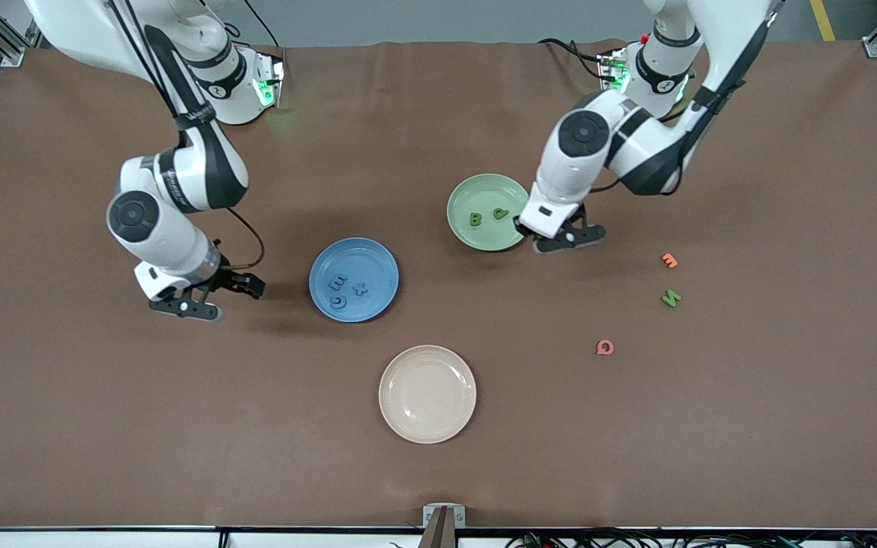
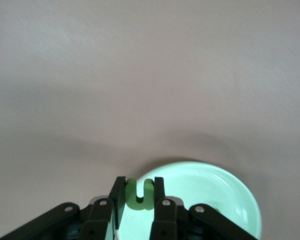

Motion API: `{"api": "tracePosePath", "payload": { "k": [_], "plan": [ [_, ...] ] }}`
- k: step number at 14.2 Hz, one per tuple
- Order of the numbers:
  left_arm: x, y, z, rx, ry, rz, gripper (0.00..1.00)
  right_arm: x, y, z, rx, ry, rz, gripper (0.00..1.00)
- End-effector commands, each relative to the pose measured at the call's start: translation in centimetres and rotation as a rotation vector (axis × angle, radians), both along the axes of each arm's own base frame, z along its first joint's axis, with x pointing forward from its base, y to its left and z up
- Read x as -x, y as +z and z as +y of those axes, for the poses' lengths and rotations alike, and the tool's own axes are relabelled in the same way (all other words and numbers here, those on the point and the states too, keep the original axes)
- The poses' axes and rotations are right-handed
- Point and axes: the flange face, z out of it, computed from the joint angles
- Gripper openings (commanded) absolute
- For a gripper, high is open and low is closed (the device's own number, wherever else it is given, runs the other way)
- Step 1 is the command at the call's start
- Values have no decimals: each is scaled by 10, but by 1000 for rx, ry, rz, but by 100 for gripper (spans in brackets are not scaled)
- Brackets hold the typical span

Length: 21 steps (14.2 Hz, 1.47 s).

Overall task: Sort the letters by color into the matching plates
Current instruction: 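Drop U onto the green plate while the right gripper reaches blue 6, then grasp blue 6 with the right gripper while the left gripper reaches green N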

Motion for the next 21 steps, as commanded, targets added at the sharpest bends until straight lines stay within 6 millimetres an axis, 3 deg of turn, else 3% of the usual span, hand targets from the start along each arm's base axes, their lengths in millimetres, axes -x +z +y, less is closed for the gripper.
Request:
{"api": "tracePosePath", "payload": {
  "k": [1,5,10,17,21],
  "plan": [
    [14,-3,-33,16,39,18,24,27,-3,-33,-4,50,-31,100],
    [17,-17,-56,42,69,62,24,51,-34,-70,-4,90,-88,100],
    [17,-35,-71,32,79,61,24,57,-46,-102,2,109,-78,100],
    [26,-80,-72,-26,66,57,24,61,-91,-106,-4,102,-37,100],
    [23,-86,-76,-26,71,49,24,62,-101,-104,-5,103,-34,100]
  ]
}}
